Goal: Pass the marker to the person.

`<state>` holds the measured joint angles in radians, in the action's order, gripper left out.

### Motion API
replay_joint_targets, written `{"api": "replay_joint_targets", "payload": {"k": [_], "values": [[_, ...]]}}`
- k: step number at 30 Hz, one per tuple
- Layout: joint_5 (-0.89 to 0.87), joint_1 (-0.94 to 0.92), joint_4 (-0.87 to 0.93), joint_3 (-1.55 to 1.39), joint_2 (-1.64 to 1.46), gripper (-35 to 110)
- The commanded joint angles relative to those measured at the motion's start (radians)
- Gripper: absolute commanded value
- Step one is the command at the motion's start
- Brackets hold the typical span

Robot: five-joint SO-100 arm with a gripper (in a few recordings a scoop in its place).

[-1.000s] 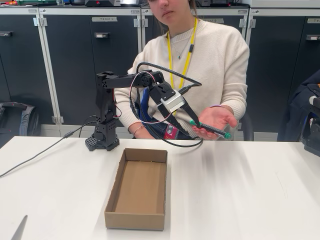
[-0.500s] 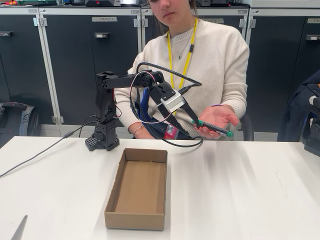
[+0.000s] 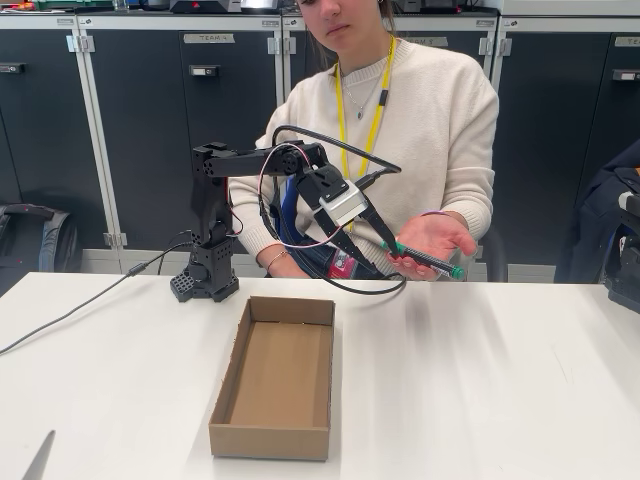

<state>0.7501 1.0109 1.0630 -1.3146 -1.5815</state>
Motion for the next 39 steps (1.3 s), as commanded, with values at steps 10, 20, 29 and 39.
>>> {"api": "replay_joint_targets", "payload": {"k": [10,20,29,39], "values": [[-0.005,0.008,0.002,0.038,-0.071,17],[-0.009,0.003,-0.012,0.023,-0.069,18],[-0.018,0.002,-0.008,0.009,-0.074,18],[-0.006,-0.011,-0.011,0.014,-0.072,18]]}}
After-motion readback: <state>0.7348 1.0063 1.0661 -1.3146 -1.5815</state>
